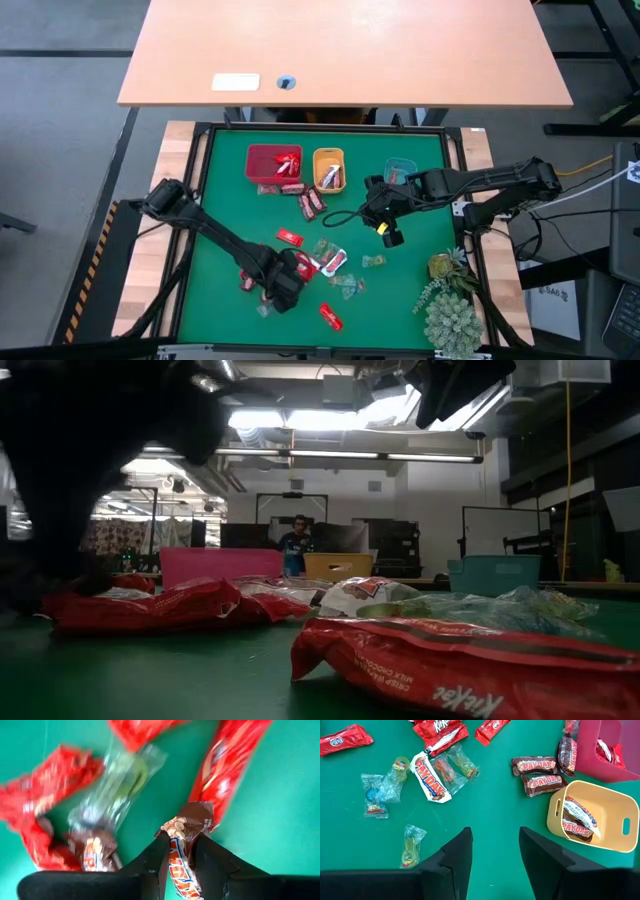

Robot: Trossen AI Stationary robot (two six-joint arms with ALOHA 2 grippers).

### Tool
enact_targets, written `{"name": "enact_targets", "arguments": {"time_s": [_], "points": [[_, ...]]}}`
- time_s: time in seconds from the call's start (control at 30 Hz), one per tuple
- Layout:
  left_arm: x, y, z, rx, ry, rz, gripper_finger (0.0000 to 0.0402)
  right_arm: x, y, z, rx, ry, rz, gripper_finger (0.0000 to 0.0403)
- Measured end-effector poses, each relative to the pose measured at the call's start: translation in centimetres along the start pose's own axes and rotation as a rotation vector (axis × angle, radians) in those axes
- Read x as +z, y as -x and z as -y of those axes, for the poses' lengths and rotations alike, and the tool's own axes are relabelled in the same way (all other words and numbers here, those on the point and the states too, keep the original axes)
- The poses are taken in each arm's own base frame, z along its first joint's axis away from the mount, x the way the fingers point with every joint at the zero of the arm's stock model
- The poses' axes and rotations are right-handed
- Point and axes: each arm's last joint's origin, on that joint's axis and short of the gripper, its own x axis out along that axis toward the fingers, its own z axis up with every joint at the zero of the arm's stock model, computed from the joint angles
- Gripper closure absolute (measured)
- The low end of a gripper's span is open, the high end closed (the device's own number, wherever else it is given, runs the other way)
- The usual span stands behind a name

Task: Sort candy
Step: Put the brown chocolate bar into the yellow bin

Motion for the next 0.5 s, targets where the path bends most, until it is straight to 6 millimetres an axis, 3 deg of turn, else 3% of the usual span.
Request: {"name": "enact_targets", "arguments": {"time_s": [0.23, 0.5], "points": [[3.7, 2.1, 0.0, -0.053, -0.098, 0.074, 0.0324, 0.0, 0.0, 0.0, 0.000, 0.000, -0.001, 0.0240], [9.5, 4.6, -1.8, -0.001, -0.154, 0.283, 0.0324, -0.7, 0.0, -0.2, 0.017, 0.004, -0.073, 0.0240]]}}
